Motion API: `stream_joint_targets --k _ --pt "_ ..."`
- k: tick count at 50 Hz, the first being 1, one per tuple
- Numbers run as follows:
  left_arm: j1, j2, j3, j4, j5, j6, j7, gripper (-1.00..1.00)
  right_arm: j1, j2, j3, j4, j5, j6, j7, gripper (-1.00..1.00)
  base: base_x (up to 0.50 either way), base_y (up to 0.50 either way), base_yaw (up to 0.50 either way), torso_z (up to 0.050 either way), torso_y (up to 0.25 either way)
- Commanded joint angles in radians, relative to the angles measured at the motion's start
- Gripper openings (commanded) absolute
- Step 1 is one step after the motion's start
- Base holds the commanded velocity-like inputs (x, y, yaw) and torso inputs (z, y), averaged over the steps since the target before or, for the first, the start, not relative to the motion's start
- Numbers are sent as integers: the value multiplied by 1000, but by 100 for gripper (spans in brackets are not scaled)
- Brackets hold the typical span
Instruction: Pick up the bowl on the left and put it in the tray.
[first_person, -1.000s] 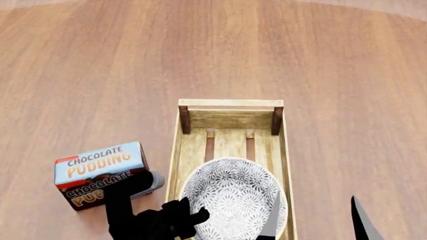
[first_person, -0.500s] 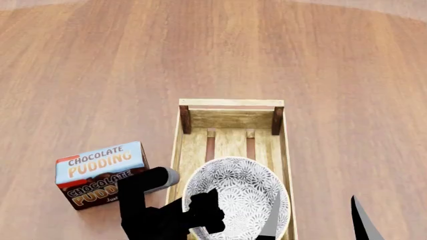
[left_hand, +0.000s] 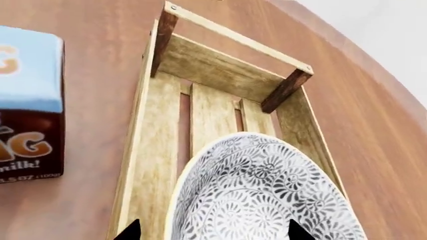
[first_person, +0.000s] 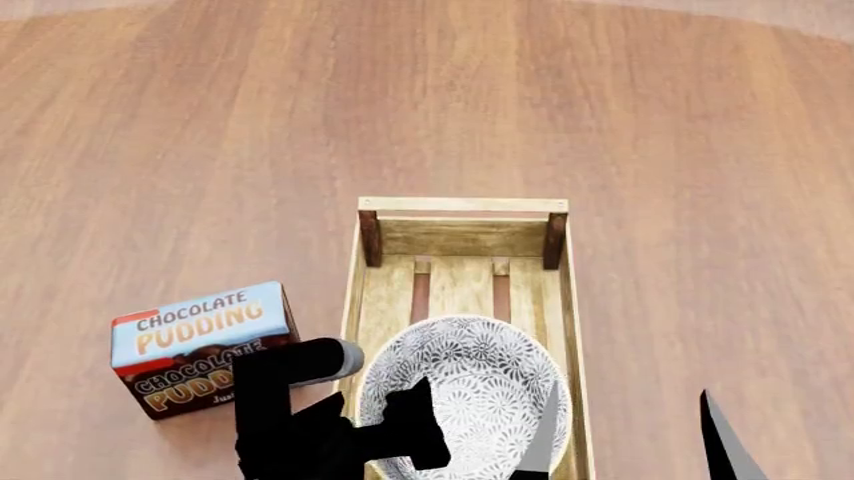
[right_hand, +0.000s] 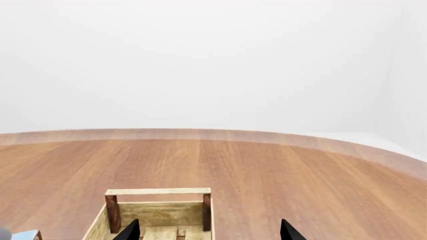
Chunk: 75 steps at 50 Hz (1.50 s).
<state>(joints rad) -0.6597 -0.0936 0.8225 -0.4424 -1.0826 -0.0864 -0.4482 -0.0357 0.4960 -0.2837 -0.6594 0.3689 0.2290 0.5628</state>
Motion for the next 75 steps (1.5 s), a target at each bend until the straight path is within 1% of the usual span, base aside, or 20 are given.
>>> stream_joint_targets --k 1,21,28,38,44,46,51,52,57,63,65,67,72,73,75 --pt "-4 -18 27 39 61 -38 -34 100 -4 -20 15 5 -23 -12 -31 100 0 0 0 0 0" --pt "-11 -27 53 76 70 -49 -42 100 -5 -15 16 3 -18 -16 -28 100 0 0 0 0 0" --pt "-8 -41 65 102 83 -50 -55 100 -3 -15 13 3 -18 -15 -27 100 0 0 0 0 0" --pt "-3 -86 108 192 144 -65 -117 100 -1 -15 8 0 -20 -11 -24 100 0 0 0 0 0" --pt "-6 -120 147 266 197 -88 -168 100 -1 -13 8 -3 -19 -10 -22 100 0 0 0 0 0" --pt "4 -130 140 298 174 -94 -170 100 -2 -13 8 -3 -19 -10 -22 100 0 0 0 0 0" --pt "8 -165 171 366 226 -100 -207 100 -1 -12 8 1 -20 -14 -23 100 0 0 0 0 0" --pt "6 -184 187 410 250 -113 -229 100 0 -13 6 4 -21 -15 -24 100 0 0 0 0 0" --pt "3 -227 203 516 269 -137 -267 100 1 -13 3 4 -22 -14 -23 100 0 0 0 0 0" --pt "-13 -278 225 615 326 -168 -324 100 0 -11 3 1 -22 -12 -21 100 0 0 0 0 0" --pt "-9 -292 222 639 318 -172 -330 100 1 -11 1 1 -23 -12 -21 100 0 0 0 0 0" --pt "-18 -315 236 678 357 -193 -363 100 3 -12 -1 6 -24 -14 -22 100 0 0 0 0 0" --pt "-19 -357 230 745 362 -203 -389 100 4 -13 -3 8 -27 -15 -21 100 0 0 0 0 0" --pt "-31 -367 244 762 393 -227 -409 100 5 -13 -4 9 -27 -14 -21 100 0 0 0 0 0" --pt "-31 -385 241 796 389 -235 -419 100 6 -14 -7 10 -28 -12 -20 100 0 0 0 0 0"
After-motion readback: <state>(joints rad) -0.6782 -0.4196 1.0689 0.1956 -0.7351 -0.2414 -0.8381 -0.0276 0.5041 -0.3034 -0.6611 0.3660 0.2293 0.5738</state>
